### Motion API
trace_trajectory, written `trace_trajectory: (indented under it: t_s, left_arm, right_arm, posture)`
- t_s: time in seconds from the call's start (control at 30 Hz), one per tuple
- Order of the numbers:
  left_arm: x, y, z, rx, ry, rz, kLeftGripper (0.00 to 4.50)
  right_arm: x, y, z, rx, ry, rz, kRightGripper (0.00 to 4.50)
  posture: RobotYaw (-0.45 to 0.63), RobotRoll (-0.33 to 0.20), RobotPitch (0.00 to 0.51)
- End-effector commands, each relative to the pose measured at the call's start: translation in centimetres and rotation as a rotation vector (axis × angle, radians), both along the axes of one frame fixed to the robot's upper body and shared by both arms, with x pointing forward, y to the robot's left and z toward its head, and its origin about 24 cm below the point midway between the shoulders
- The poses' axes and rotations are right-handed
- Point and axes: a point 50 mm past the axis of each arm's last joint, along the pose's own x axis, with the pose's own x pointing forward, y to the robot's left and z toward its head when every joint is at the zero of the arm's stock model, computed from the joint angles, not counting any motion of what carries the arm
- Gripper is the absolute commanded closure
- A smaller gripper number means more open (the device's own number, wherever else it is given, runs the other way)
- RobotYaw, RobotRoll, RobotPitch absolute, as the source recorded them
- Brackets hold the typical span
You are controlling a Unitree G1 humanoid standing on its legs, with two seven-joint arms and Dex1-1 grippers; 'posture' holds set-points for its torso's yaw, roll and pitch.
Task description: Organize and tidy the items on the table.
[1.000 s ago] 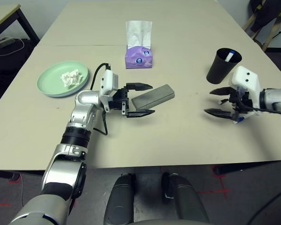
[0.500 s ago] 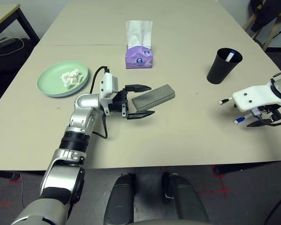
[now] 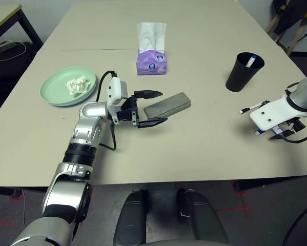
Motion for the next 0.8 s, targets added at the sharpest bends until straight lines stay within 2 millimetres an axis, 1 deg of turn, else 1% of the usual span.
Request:
trace_trajectory:
  t_s: [0.03, 0.2, 0.3, 0.37, 0.43, 0.47, 0.6, 0.7, 0.8]
  left_arm:
    - [-0.2, 0.1, 0.2, 0.002, -0.005, -0.005, 0.08]
    - [-0.2, 0.1, 0.2, 0.002, -0.004, -0.002, 0.08]
    - [-0.2, 0.1, 0.2, 0.003, -0.003, -0.002, 0.08]
    - [-0.2, 0.1, 0.1, 0.007, -0.003, -0.006, 0.00]
    - [-0.2, 0.1, 0.1, 0.008, -0.002, -0.007, 0.00]
    - [-0.2, 0.2, 0.2, 0.008, -0.002, -0.008, 0.00]
    - [-0.3, 0.1, 0.1, 0.010, -0.001, -0.015, 0.00]
    - [-0.3, 0.1, 0.1, 0.013, 0.002, -0.018, 0.00]
    - [-0.3, 0.2, 0.0, 0.018, 0.008, -0.023, 0.00]
  right_arm:
    - [-0.4, -0.2, -0.8, -0.024, 0.042, 0.004, 0.00]
    - [-0.9, -0.3, -1.5, -0.043, 0.063, 0.022, 0.00]
    - [-0.8, -0.2, -1.6, -0.056, 0.046, 0.034, 0.00]
    - [-0.7, -0.2, -1.7, -0.064, 0.041, 0.038, 0.42]
    - [-0.8, -0.2, -1.7, -0.070, 0.043, 0.041, 0.99]
    - [-0.8, -0.3, -1.7, -0.073, 0.045, 0.043, 1.45]
    - [-0.7, -0.1, -1.5, -0.063, 0.042, 0.046, 2.86]
    - [-0.8, 0.2, -0.9, -0.041, 0.045, 0.049, 4.04]
    - [-1.0, 0.9, 0.4, 0.014, 0.046, 0.051, 4.08]
  posture:
    - [0.06, 0.000, 0.183]
    - [0.06, 0.000, 0.183]
    - [0.06, 0.000, 0.184]
    - [0.06, 0.000, 0.183]
    - [0.06, 0.000, 0.182]
    - [0.06, 0.000, 0.182]
    - [0.06, 0.000, 0.178]
    - [0.05, 0.000, 0.174]
    - [0.05, 0.000, 0.170]
